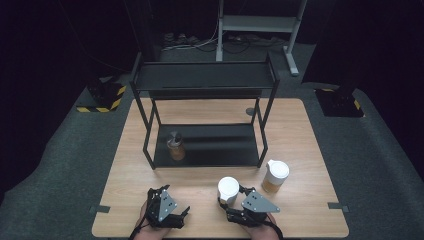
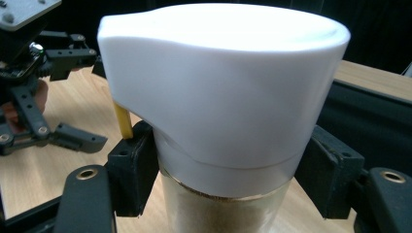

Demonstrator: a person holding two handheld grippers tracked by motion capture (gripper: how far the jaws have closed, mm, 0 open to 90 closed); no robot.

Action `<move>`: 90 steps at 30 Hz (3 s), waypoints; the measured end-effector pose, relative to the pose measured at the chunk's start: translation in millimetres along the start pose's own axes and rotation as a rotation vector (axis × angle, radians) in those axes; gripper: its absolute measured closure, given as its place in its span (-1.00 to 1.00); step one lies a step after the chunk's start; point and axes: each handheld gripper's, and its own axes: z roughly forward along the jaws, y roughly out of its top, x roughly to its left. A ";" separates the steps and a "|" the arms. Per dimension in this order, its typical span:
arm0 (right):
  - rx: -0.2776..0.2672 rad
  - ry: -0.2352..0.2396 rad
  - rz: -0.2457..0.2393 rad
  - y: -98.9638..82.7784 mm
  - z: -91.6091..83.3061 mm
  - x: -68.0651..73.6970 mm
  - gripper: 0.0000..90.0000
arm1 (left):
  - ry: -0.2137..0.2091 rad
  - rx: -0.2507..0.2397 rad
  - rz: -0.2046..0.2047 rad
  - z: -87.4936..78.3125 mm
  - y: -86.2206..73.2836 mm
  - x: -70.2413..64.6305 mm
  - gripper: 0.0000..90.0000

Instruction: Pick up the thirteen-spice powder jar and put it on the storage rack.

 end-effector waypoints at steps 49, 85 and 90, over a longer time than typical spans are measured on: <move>-0.026 -0.081 0.056 60.7 78.5 -21.7 -0.33 | -0.019 -0.030 0.013 -2.4 -5.2 2.2 -0.98; -0.015 -0.147 0.061 74.3 142.8 -33.4 -0.33 | -0.034 -0.048 0.012 -3.8 -8.5 5.1 -0.98; -0.012 -0.153 0.060 74.2 150.2 -32.7 -0.33 | -0.037 -0.047 0.011 -3.6 -8.4 5.5 -0.98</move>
